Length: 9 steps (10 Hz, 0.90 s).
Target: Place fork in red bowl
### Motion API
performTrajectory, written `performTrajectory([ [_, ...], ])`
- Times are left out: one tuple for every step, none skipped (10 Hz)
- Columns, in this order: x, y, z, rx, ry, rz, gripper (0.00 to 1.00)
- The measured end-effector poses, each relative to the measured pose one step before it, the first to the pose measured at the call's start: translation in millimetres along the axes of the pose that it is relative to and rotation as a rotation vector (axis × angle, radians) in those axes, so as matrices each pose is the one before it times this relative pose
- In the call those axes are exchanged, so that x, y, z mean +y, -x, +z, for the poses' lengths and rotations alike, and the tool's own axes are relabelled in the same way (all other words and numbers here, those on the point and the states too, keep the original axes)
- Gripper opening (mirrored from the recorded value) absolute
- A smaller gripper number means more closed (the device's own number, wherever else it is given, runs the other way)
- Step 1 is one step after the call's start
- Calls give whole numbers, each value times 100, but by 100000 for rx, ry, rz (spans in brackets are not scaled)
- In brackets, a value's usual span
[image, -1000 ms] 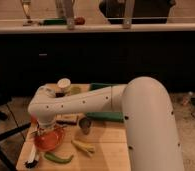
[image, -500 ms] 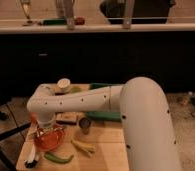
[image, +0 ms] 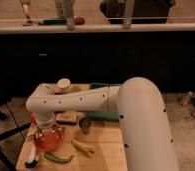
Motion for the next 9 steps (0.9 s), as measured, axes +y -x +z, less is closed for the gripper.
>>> performTrajectory([
  [-45,-20,-58,252,-176,-81,5],
  [-310,-90,-117,19,-269,164,13],
  [-475,-416,-72,83,80,161,25],
  [-67,-179,303,-33,256,207,35],
  [-10,33,318,-79,142,-57,43],
  [-31,43,425,-92,126,118,52],
  [-26,14,126,-50,-56,-34,56],
  [-182,-71,-364,166,155,151,54],
  [-275,-45,-622,-154,-47,-6,47],
])
